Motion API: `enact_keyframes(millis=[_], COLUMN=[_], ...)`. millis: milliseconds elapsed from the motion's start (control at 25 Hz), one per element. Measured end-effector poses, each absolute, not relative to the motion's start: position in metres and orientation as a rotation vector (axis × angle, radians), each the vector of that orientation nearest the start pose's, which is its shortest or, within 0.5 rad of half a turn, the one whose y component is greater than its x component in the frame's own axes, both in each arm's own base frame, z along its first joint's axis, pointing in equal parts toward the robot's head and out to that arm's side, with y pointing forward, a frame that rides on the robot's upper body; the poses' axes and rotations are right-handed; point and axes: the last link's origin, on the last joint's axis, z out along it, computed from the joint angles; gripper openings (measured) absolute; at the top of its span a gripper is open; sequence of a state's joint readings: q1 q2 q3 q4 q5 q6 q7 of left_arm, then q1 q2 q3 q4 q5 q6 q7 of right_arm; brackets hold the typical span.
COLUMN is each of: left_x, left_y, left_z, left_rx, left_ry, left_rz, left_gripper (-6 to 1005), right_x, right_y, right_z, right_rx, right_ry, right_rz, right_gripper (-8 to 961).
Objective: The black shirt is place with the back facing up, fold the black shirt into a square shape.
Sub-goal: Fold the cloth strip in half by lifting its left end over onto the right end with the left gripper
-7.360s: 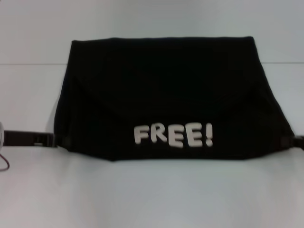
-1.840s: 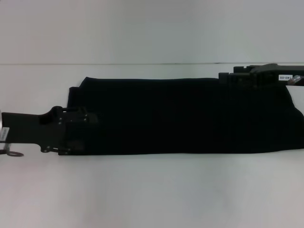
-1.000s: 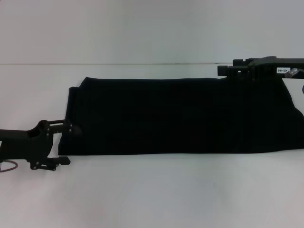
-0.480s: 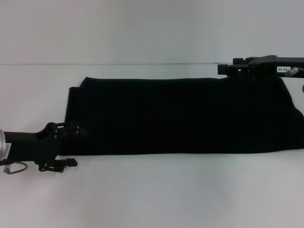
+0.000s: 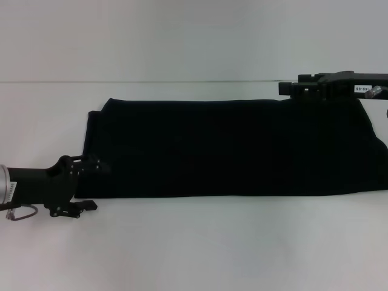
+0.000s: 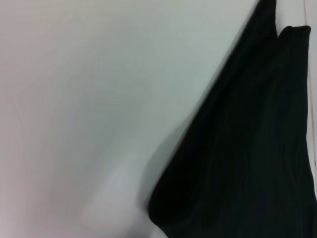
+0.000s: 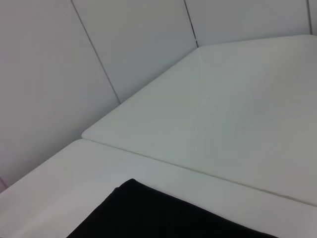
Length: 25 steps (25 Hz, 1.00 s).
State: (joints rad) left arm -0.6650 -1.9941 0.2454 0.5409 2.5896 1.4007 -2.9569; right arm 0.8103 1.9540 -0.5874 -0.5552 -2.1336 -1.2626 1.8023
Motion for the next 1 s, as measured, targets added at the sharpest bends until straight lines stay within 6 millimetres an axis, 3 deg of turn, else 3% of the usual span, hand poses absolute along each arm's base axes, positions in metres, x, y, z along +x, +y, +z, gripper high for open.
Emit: enact_keyframes(millis=[1000], left_x=[-0.336], left_y=[0.352], left_z=[0.026], left_rx=[1.499], left_ry=[2.928], left_rz=[0.69], left_gripper=[891], right_x=[0.225], right_y=[0.437], right_z=[0.047], right_rx=[-2.452], right_ry=[0.958], right_rz=[0.575], right_gripper=[765])
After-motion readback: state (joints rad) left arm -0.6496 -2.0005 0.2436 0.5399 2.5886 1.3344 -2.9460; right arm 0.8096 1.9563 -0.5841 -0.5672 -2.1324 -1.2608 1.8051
